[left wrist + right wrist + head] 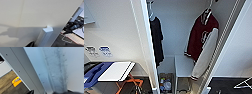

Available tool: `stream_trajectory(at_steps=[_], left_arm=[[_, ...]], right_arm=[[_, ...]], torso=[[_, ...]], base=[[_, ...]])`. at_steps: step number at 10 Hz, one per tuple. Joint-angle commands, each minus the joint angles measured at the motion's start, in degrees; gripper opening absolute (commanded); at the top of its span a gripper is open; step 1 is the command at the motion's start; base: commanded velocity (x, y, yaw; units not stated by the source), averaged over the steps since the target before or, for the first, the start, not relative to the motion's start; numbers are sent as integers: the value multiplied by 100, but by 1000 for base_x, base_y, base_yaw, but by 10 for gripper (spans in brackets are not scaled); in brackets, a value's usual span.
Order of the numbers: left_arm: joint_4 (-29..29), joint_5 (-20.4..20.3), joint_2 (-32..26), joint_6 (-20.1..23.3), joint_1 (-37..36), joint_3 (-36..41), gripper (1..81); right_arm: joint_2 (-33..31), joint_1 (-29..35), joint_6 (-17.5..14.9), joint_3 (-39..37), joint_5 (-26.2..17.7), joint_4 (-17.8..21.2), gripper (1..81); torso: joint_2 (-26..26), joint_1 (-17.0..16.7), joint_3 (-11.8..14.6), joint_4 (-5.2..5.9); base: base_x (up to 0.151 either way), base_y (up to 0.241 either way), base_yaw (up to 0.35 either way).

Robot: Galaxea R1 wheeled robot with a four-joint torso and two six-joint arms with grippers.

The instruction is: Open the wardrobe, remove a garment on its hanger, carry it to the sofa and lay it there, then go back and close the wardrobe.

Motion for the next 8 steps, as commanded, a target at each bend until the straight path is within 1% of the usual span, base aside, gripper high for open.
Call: stream_trajectory(at_steps=[1, 4, 8], left_arm=[[-54, 681, 413, -204, 15, 1469, 811], [-54, 681, 369, -195, 51, 1469, 811], [-28, 672, 45, -187, 121, 1636, 811]], right_arm=[[349, -167, 248, 1123, 854, -108, 811], [305, -194, 248, 1070, 863, -108, 811], [147, -290, 248, 983, 1100, -108, 811]], torso=[[-3, 0, 0, 0], [-3, 5, 0, 0], [-3, 7, 0, 0]], base=[[-77, 0, 0], [0, 0, 0], [0, 0, 0]])
